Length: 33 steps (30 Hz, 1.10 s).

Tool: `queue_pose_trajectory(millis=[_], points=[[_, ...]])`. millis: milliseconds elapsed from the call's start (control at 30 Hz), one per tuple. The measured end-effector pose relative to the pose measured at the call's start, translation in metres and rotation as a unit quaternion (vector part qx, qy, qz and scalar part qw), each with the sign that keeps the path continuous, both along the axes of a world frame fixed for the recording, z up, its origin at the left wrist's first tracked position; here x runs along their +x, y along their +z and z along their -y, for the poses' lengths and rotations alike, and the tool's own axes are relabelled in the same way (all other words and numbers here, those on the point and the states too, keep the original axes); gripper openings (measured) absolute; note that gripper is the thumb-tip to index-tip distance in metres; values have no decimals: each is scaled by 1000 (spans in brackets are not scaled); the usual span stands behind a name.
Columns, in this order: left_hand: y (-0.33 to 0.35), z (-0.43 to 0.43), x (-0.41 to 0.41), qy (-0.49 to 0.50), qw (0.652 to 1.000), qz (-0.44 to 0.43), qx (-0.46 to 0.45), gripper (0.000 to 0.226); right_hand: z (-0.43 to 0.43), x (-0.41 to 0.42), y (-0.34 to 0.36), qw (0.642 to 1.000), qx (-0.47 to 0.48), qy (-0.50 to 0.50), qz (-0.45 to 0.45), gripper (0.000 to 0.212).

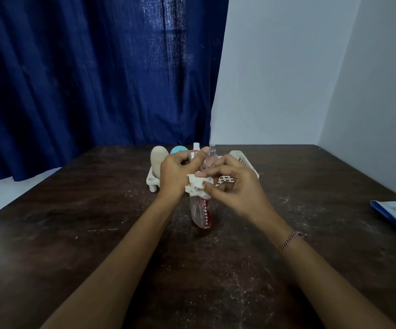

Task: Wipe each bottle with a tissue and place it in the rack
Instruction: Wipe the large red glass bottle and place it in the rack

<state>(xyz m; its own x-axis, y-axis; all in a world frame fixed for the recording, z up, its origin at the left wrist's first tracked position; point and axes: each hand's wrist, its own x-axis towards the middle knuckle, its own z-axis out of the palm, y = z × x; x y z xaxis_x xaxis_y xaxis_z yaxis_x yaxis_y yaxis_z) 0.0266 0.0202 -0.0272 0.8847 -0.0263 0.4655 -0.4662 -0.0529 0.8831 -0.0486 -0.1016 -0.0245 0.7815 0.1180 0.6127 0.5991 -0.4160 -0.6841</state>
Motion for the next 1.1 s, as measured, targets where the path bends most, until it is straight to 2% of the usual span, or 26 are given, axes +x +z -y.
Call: queue_pose_trajectory(millis=[100, 233, 300, 433, 533, 633, 700, 800, 900, 1033, 1100], points=[[-2, -2, 2, -3, 1000, -9, -9, 38, 4, -1, -1, 997, -59, 19, 44, 23], [-3, -5, 6, 23, 999, -36, -17, 59, 4, 1, -7, 982, -168, 48, 71, 19], [-3, -6, 8, 15, 999, -42, -25, 58, 3, 2, -7, 977, -177, 12, 118, 18], [-5, -3, 7, -18, 999, -14, -33, 49, 1, 3, -6, 974, -121, -60, 182, 18], [-5, -4, 7, -5, 999, -20, -25, 49, 7, 5, -5, 988, -116, 1, 106, 18], [-2, -6, 7, 34, 998, -44, -8, 52, 13, 4, -5, 977, -203, 67, 13, 20], [-2, -7, 7, 42, 998, -49, 1, 50, 14, 3, -6, 970, -227, 81, -14, 21], [-2, -7, 5, 43, 998, -50, 3, 50, 11, 4, -7, 976, -209, 53, 43, 20], [-2, -4, 4, 34, 999, -21, 10, 53, 7, 4, -7, 984, -136, -19, 112, 19], [-6, -1, 3, 21, 999, -18, 18, 55, 6, 3, -8, 984, -86, -75, 136, 18], [-6, 0, 3, -3, 999, -29, 30, 44, 6, 4, -9, 984, -73, -90, 137, 18]])
